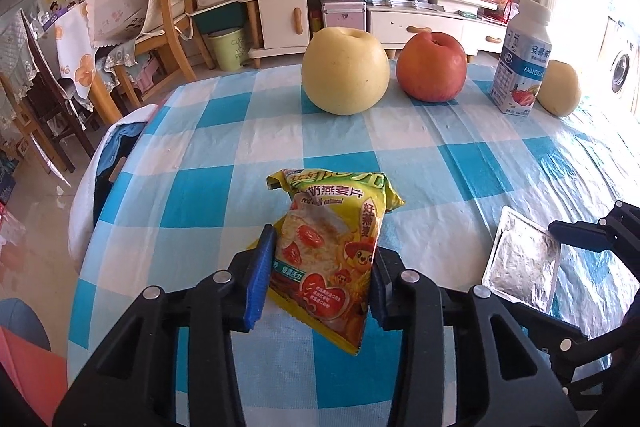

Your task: Collect trash

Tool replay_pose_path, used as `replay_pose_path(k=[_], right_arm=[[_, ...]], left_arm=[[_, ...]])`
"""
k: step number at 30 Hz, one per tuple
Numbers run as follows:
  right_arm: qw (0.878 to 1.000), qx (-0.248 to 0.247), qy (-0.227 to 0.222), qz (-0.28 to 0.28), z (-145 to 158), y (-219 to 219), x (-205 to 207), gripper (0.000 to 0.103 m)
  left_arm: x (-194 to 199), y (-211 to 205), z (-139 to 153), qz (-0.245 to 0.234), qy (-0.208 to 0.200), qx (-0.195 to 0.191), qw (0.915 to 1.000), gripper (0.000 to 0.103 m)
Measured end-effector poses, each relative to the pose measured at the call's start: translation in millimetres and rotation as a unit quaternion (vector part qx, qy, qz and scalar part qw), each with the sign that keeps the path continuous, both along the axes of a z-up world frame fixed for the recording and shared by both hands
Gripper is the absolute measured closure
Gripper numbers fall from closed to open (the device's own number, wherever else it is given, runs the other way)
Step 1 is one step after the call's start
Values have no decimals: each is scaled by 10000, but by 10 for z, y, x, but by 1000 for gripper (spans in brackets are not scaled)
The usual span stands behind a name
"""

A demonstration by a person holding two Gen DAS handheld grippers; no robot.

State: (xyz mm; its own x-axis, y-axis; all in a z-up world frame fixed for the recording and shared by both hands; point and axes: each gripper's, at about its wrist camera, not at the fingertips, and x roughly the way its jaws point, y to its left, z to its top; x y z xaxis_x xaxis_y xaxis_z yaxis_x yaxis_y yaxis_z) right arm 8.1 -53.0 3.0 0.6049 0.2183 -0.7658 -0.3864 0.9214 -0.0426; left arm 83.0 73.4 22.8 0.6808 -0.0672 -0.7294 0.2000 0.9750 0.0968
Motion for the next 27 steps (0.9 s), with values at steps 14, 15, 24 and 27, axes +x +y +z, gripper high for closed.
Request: replay_pose_path(k=[14, 15, 24, 27], right_arm=[[9996, 242, -67, -148, 123, -122, -71, 34], [9996, 234, -62, -150, 118, -124, -68, 34], [9997, 194, -42, -136, 93, -115, -65, 34], [9996, 213, -56, -150, 106, -121, -67, 34]], left_arm=[[-255, 68, 93, -671, 119, -248, 9974, 16], [-255, 77, 110, -668, 42, -208, 9975, 16], [-112, -69, -95, -906, 382, -133, 9951, 13], [-95, -84, -189, -820, 522, -204, 9951, 25]])
